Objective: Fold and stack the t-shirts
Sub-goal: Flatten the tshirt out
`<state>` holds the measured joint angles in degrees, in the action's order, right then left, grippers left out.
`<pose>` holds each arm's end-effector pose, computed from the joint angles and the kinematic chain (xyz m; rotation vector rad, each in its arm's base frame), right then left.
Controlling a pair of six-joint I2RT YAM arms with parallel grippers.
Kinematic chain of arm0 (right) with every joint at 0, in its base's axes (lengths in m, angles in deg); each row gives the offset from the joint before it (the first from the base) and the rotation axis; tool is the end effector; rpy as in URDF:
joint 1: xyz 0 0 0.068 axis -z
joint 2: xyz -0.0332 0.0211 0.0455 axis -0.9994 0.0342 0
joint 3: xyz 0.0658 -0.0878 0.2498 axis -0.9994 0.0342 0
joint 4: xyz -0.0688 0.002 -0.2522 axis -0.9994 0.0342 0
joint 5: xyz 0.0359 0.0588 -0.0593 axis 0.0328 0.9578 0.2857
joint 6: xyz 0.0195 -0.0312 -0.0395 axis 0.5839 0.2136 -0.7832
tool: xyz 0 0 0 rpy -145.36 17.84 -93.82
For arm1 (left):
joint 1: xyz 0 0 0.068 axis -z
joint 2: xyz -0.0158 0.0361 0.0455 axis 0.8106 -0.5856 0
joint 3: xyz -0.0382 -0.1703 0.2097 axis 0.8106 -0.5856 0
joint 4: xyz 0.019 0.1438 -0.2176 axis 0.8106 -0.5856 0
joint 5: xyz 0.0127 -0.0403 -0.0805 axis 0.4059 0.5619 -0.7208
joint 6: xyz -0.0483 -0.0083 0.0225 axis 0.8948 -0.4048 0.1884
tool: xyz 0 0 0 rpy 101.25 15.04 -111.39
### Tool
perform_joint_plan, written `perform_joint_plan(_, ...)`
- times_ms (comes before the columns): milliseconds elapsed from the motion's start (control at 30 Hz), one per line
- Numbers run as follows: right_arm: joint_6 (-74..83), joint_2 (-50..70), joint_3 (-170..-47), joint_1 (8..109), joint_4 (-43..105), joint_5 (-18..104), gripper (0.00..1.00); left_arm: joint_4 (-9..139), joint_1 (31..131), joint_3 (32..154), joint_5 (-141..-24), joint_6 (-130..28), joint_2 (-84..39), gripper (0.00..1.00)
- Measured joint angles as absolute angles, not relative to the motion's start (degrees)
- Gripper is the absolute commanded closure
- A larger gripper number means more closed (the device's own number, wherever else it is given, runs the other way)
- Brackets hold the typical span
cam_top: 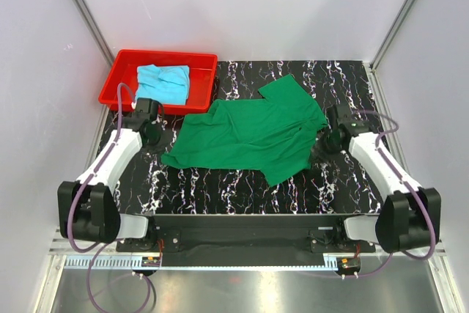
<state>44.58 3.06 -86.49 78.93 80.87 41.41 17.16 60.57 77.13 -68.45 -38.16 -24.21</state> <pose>0.2308 0.0410 0.2350 0.9022 2.7291 0.3651 0.2536 -0.0248 0.2412 -0.4521 2.6742 -0.0208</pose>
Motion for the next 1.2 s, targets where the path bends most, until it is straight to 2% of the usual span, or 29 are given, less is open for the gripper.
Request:
perform_joint_plan(367, 39.27, 4.27, -120.85, 87.55, 87.41, 32.34, 1.0, 13.29, 66.75, 86.36, -67.95, -38.57, -16.17, 1.0)
perform_joint_plan(567, 35.22, 1.69, -137.81, 87.68, 92.46, 27.27, 1.0, 11.47, 67.67, 91.04, -68.21, -38.57, -7.91, 1.0)
perform_joint_plan(1000, 26.79, -26.33, -148.06, 87.68, 92.37, 23.83, 1.0, 12.02, 72.17, 101.92, -76.43, -40.32, 13.25, 1.0)
perform_joint_plan(1200, 24.01, -28.1, -155.45, 87.68, 91.69, 24.12, 1.0, 13.53, 72.87, 108.65, -80.17, -40.23, 15.78, 1.0)
